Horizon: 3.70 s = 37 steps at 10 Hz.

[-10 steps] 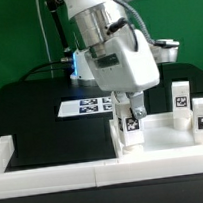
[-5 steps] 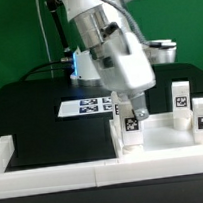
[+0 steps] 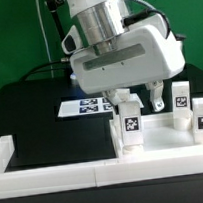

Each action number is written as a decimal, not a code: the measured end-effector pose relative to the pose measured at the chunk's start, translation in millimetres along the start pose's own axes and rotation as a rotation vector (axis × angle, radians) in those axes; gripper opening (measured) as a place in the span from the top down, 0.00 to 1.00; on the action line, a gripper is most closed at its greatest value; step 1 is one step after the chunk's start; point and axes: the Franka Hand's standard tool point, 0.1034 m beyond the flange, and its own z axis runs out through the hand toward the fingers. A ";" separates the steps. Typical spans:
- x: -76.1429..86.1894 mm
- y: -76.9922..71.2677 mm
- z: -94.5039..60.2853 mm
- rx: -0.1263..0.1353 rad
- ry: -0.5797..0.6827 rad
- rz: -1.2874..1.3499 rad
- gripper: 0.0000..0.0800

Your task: Assemble square table

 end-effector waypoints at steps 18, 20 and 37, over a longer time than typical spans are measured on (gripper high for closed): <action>29.4 8.0 2.0 0.052 0.076 0.594 0.63; 28.0 7.1 2.4 0.059 0.068 0.622 0.63; 16.7 11.9 -0.9 -0.101 0.012 -0.495 0.19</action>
Offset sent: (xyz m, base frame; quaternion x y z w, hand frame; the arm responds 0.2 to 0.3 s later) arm 0.0242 -0.0059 0.0036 -0.0960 0.0630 -0.2817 0.9526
